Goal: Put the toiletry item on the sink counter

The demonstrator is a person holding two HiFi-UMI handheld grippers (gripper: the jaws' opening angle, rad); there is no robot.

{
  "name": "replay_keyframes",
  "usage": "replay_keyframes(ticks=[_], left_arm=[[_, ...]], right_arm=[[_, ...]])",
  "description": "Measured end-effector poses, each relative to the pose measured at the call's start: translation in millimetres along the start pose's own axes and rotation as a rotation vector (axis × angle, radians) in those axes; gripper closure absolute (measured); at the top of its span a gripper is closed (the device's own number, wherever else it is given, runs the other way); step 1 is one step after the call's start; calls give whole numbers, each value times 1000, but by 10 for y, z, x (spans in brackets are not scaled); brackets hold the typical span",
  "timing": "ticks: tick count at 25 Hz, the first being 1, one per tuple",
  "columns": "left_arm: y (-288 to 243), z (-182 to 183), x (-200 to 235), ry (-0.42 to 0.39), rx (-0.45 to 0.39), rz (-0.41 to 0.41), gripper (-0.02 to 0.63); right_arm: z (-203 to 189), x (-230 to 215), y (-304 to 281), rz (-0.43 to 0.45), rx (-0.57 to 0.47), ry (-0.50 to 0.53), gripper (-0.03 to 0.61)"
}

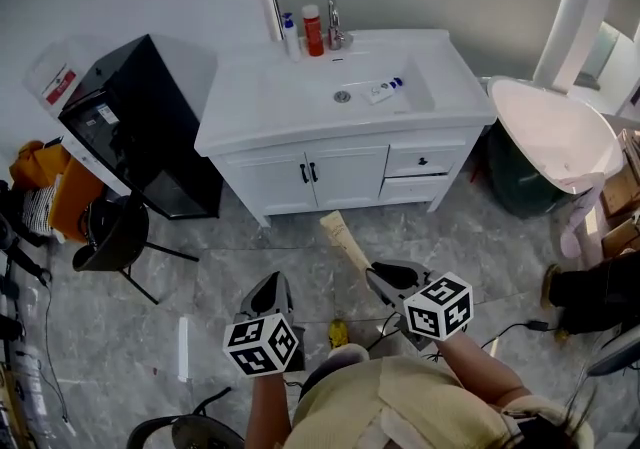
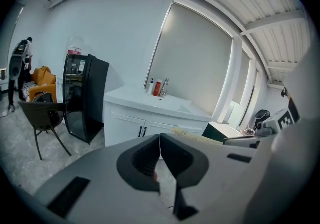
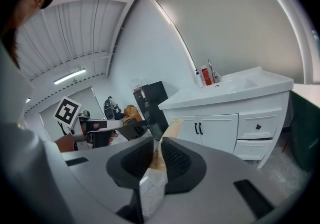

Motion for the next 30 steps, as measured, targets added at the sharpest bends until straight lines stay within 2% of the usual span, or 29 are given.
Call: replay_keyframes(ticks=[5,12,18,30], left_arm=[[-188,153,212,-90,21,21,574],[-375,352,608,-37,37,9,574],[-496,473,880,-44,35,9,574],[-804,695,939,-33,27,29,572]], right_arm=[[178,33,-325,-10,-2,4,508],[408,88,-712,-34,-17,6,508],[560,79,-910,-67,-30,10,508],[896,-205,-1196,-57,-38,33,508]])
Point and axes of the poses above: the fingertips, and each gripper's own axes: y backward along the fingers, x to its left, z out of its top, the point moved 10 cm from there along y, backward along the fingers, and after that the axes turned 5 degrees about z, right-handed, at the moved point
